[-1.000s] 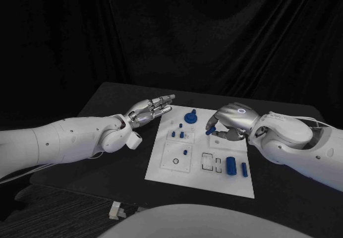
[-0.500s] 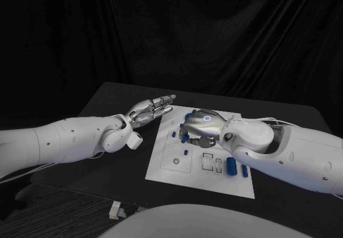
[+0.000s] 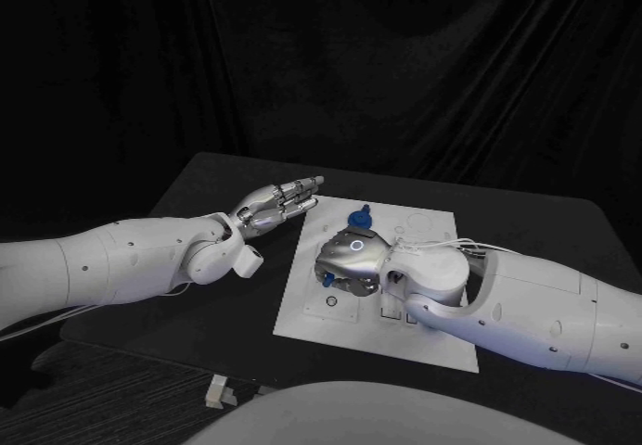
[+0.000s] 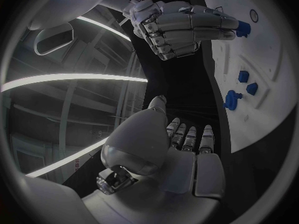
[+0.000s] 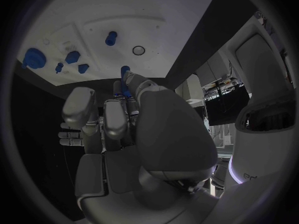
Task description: Assemble the parts on the task board
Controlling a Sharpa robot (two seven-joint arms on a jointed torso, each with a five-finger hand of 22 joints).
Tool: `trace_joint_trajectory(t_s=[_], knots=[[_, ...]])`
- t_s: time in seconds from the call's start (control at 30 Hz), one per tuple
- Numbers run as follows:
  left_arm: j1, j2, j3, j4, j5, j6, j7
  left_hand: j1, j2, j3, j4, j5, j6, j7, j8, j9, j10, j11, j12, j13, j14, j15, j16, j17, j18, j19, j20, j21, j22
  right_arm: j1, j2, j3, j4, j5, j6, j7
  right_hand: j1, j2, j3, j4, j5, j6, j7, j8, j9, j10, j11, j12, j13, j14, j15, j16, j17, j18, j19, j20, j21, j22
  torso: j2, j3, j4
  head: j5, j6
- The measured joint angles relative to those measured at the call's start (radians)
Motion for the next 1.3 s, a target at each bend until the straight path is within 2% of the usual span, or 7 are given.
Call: trace_joint_trajectory(t_s=[0.67, 1.3], knots=[[0.0, -0.002, 0.0, -0.001, 0.0, 0.002, 0.0, 0.0, 0.0, 0.003, 0.003, 0.0, -0.004, -0.004, 0.0, 0.0, 0.0, 0.0, 0.0, 0.0, 0.0, 0.0, 0.0, 0.0, 0.0, 0.0, 0.0, 0.0, 0.002, -0.027, -0.012, 0.001, -0.001, -0.027, 0.048, -0.007, -0.003, -0.003, 0.005, -0.006, -0.001, 0.0, 0.0, -0.006, -0.001, 0.009, 0.005, 0.004, 0.004, 0.0, 0.0, 0.0, -0.001, 0.0, 0.0, 0.0, 0.0, 0.0, -0.001, -0.0012, -0.0021, 0.003, 0.0], [0.0, 0.006, 0.0, -0.008, 0.0, 0.006, 0.0, 0.0, 0.0, 0.003, 0.003, 0.0, -0.007, 0.0, 0.0, 0.0, -0.004, 0.003, 0.0, 0.0, 0.0, 0.0, 0.0, 0.001, 0.0, 0.0, 0.0, 0.0, 0.003, -0.043, -0.02, 0.004, 0.005, -0.03, 0.045, -0.014, -0.003, -0.003, 0.005, -0.005, 0.004, -0.004, 0.004, -0.01, -0.002, 0.009, 0.005, 0.003, 0.003, 0.0, 0.0, 0.0, -0.007, 0.0, 0.0, 0.0, 0.0, 0.0, 0.0, 0.0002, -0.0033, -0.001, 0.0]])
